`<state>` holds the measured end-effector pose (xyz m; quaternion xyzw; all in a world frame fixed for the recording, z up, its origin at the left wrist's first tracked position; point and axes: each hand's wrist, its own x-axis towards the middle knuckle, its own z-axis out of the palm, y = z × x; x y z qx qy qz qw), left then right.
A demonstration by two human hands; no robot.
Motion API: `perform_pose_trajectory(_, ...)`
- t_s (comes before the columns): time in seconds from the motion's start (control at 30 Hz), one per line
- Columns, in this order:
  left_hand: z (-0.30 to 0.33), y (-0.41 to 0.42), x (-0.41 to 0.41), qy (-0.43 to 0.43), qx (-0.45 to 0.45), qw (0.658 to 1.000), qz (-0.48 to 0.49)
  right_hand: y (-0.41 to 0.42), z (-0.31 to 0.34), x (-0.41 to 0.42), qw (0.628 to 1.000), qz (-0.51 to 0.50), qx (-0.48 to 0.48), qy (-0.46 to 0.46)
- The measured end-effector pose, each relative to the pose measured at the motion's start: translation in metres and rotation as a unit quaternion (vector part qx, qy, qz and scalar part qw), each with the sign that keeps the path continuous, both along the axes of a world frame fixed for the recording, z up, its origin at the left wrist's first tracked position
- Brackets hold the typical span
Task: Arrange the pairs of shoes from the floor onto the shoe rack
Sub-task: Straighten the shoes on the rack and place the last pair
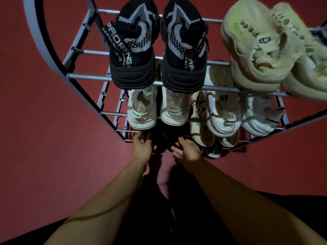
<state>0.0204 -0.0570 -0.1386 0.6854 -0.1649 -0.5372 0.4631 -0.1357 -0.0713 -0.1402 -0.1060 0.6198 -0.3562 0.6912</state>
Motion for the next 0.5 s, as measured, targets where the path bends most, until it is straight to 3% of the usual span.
perform_pose_trajectory(0.1,-0.007,0.01,-0.011,-0.024,0.044,0.999,-0.011,0.011,-0.004,-0.019,0.999,-0.006,-0.015,0.038)
perform_pose_trajectory(0.23,0.004,0.027,-0.045,0.034,0.084,0.986,-0.14,0.029,0.004,-0.048,0.993,0.005,-0.038,0.108)
perform_pose_trajectory(0.3,0.009,0.028,-0.065,0.04,0.064,0.981,-0.178,0.031,0.004,-0.068,0.978,-0.009,-0.056,0.201)
perform_pose_trajectory(0.4,0.02,0.02,-0.093,0.034,0.018,0.979,-0.2,0.028,0.015,-0.094,0.944,-0.114,-0.08,0.298)
perform_pose_trajectory(0.5,0.023,0.005,-0.121,-0.064,-0.032,0.97,-0.234,0.016,0.026,-0.121,0.92,-0.126,-0.097,0.359)
